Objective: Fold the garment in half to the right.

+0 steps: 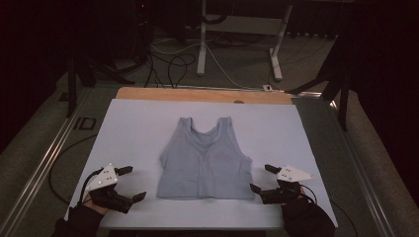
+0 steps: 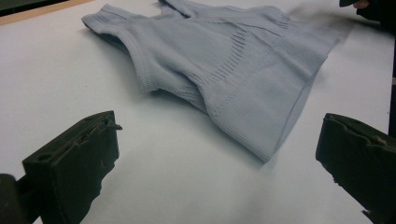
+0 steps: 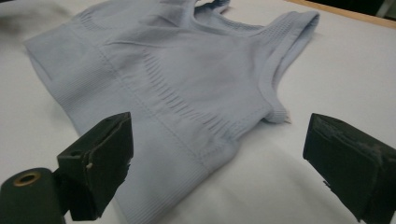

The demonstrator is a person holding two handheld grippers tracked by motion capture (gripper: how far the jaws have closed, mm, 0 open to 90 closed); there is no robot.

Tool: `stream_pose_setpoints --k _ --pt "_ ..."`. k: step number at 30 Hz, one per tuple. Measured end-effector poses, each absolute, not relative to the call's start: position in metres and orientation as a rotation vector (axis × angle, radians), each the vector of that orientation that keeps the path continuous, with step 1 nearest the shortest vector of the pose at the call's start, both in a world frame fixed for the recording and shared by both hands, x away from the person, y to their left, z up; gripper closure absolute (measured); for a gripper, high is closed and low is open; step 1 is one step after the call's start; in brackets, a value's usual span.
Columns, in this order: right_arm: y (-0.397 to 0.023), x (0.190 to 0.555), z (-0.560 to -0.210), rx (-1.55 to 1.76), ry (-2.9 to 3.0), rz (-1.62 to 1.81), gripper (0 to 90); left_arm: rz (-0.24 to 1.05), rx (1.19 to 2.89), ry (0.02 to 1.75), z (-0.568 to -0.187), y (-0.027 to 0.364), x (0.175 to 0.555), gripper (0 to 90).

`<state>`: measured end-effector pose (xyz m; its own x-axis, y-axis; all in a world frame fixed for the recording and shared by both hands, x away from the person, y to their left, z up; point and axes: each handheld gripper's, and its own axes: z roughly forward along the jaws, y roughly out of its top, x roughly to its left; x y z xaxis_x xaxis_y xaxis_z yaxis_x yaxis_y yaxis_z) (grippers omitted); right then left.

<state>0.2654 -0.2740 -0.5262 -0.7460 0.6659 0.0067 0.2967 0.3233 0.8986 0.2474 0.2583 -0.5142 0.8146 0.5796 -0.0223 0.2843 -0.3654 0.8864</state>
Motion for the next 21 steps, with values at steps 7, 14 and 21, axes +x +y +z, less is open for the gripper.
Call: stream_pose_setpoints --k 7,14,21 --pt "-0.2736 0.2672 -0.5274 0.87 2.252 1.382 8.6 0.359 1.969 0.637 -0.5136 0.2583 0.2476 0.4" --pt "-0.2765 0.2689 -0.5258 0.858 2.242 1.396 8.6 0.351 1.969 0.628 -0.5125 0.2568 0.2483 0.4" --pt "-0.2763 0.2684 -0.5235 0.877 2.232 1.393 8.6 0.355 1.964 0.624 -0.51 0.2558 0.2477 0.4"
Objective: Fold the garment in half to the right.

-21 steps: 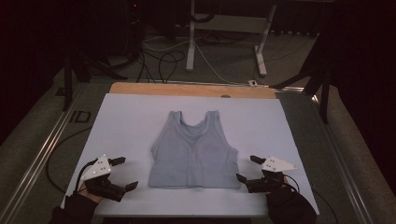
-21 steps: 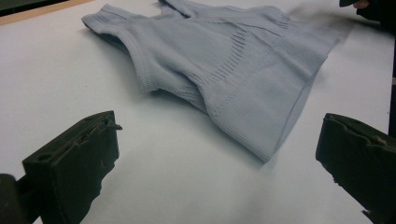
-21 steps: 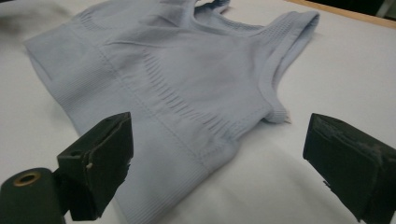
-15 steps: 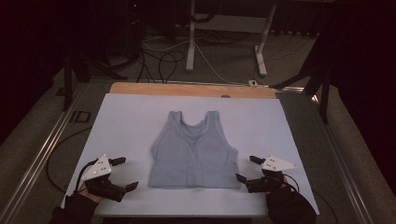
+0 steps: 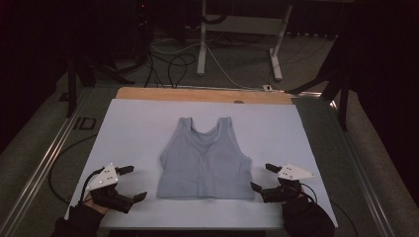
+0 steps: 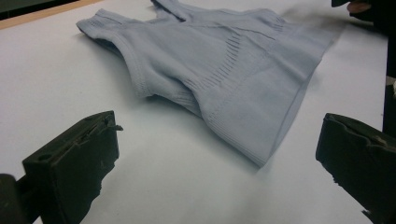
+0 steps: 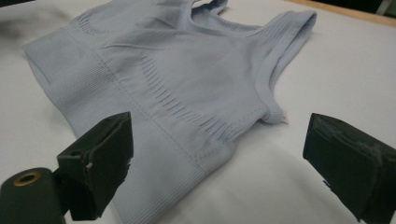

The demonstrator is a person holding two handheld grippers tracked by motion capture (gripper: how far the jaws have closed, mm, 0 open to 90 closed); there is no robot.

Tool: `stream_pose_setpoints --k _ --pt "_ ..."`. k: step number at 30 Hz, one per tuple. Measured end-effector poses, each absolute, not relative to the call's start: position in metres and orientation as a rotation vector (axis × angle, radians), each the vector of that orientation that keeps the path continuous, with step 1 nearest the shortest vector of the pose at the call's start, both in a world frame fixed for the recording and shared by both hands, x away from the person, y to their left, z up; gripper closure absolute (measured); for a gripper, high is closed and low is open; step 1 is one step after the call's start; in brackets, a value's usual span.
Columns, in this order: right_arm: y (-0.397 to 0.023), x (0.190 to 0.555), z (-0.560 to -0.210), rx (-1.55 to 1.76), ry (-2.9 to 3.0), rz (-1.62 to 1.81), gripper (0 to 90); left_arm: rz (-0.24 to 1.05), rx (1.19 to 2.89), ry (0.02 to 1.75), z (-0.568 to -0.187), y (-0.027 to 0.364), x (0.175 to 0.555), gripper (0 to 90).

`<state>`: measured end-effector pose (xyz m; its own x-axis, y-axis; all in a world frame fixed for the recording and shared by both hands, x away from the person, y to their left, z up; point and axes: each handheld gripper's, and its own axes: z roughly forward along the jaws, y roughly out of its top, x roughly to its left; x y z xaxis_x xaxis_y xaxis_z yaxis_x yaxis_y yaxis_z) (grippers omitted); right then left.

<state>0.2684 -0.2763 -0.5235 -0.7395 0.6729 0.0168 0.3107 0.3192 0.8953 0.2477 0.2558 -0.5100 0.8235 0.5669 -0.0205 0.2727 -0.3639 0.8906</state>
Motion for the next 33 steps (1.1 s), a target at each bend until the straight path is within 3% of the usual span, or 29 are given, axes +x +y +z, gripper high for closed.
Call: stream_pose_setpoints --k 16,33 --pt "-0.264 0.273 -0.486 0.855 2.227 1.419 8.7 0.366 2.004 0.59 -0.488 0.245 0.248 0.4" --pt "-0.226 0.311 -0.439 0.701 2.258 1.442 8.7 0.359 2.031 0.557 -0.467 0.228 0.251 0.4"
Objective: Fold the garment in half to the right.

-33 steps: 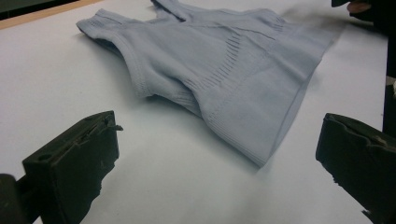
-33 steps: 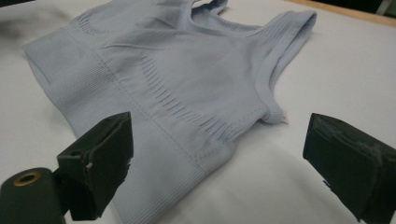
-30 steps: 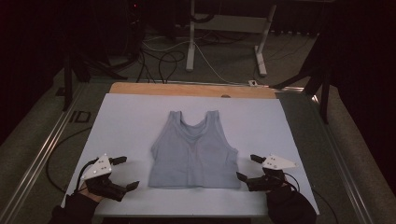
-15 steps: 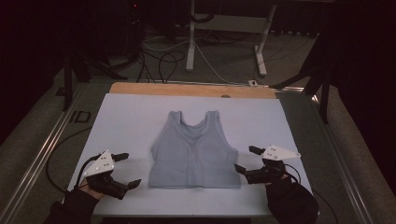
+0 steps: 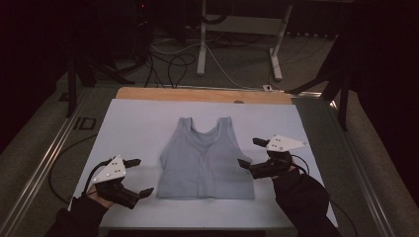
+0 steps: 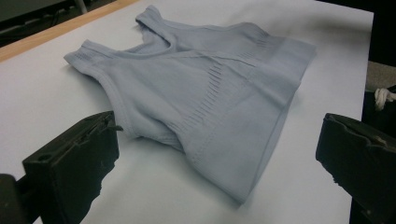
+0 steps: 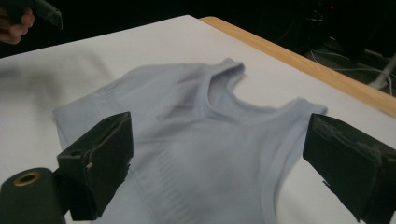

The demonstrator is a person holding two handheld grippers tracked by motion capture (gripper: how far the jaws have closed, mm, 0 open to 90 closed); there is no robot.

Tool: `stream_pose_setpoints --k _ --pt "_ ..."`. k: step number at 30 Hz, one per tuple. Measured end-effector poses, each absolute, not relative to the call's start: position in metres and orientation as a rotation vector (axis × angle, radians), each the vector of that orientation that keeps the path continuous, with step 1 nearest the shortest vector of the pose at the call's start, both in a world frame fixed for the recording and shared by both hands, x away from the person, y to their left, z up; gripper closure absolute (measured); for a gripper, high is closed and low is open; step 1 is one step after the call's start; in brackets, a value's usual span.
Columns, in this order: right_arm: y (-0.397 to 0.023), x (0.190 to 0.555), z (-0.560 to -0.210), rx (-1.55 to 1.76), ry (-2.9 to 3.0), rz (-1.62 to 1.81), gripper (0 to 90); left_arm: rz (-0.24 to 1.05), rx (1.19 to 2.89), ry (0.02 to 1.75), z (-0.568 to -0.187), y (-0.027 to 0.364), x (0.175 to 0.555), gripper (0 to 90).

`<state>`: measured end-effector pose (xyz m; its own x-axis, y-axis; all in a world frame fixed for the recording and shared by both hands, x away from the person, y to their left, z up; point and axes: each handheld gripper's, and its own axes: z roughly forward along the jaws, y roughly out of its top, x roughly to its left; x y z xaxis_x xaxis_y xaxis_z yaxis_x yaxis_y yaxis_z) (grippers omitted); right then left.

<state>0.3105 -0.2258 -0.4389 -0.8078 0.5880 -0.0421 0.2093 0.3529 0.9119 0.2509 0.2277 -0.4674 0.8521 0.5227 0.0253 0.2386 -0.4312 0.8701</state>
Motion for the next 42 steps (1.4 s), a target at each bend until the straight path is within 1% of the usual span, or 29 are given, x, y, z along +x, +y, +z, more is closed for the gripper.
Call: stream_pose_setpoints --k 9,26,36,42 --pt "-0.192 0.339 -0.425 0.61 2.266 1.463 8.7 0.357 2.046 0.548 -0.464 0.218 0.251 0.4" --pt "-0.143 0.385 -0.414 0.58 2.316 1.471 8.7 0.329 2.068 0.583 -0.466 0.199 0.249 0.4" --pt "-0.119 0.404 -0.414 0.57 2.342 1.464 8.7 0.341 2.075 0.61 -0.465 0.19 0.248 0.4" --pt "-0.102 0.418 -0.418 0.574 2.351 1.459 8.7 0.338 2.071 0.673 -0.467 0.186 0.249 0.4"
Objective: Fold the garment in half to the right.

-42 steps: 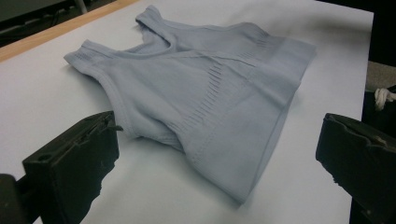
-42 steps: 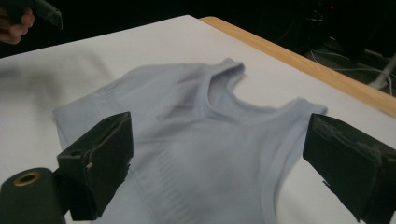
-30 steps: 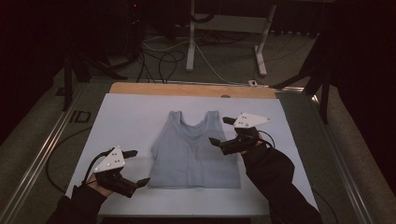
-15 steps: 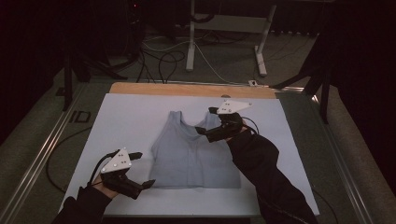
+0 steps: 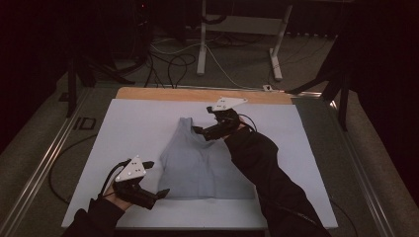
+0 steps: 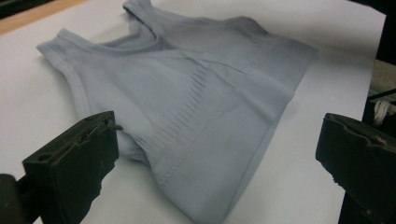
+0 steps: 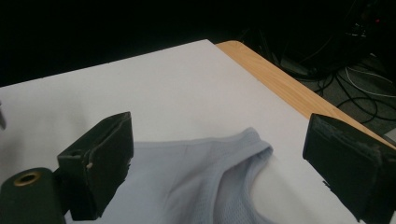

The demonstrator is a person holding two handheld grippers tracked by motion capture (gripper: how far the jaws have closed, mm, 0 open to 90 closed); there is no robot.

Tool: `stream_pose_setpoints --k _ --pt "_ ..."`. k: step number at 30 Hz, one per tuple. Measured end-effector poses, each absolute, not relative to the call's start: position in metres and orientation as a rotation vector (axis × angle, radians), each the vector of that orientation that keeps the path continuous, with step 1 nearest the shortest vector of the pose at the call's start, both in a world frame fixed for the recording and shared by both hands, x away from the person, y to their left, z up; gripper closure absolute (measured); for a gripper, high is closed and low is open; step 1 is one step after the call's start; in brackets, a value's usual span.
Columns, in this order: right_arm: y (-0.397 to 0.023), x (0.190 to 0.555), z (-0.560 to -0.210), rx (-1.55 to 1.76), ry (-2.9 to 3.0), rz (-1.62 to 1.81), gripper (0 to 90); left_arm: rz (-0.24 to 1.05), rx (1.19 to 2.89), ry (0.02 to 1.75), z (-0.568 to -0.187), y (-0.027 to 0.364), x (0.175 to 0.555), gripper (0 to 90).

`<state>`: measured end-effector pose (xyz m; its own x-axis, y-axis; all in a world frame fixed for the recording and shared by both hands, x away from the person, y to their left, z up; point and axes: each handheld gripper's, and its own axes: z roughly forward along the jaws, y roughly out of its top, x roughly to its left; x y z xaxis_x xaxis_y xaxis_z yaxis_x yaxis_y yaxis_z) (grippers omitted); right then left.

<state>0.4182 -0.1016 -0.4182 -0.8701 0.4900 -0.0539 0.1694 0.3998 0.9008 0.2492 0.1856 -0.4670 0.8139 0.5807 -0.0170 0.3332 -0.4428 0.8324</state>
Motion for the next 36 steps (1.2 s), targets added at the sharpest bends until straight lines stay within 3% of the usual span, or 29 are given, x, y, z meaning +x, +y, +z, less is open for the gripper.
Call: stream_pose_setpoints --k 11,36 --pt "-0.075 0.44 -0.428 0.593 2.382 1.421 8.7 0.357 2.049 0.748 -0.474 0.184 0.251 0.5" --pt "-0.037 0.487 -0.474 0.674 2.477 1.343 9.1 0.236 2.175 0.917 -0.513 0.168 0.259 0.6"
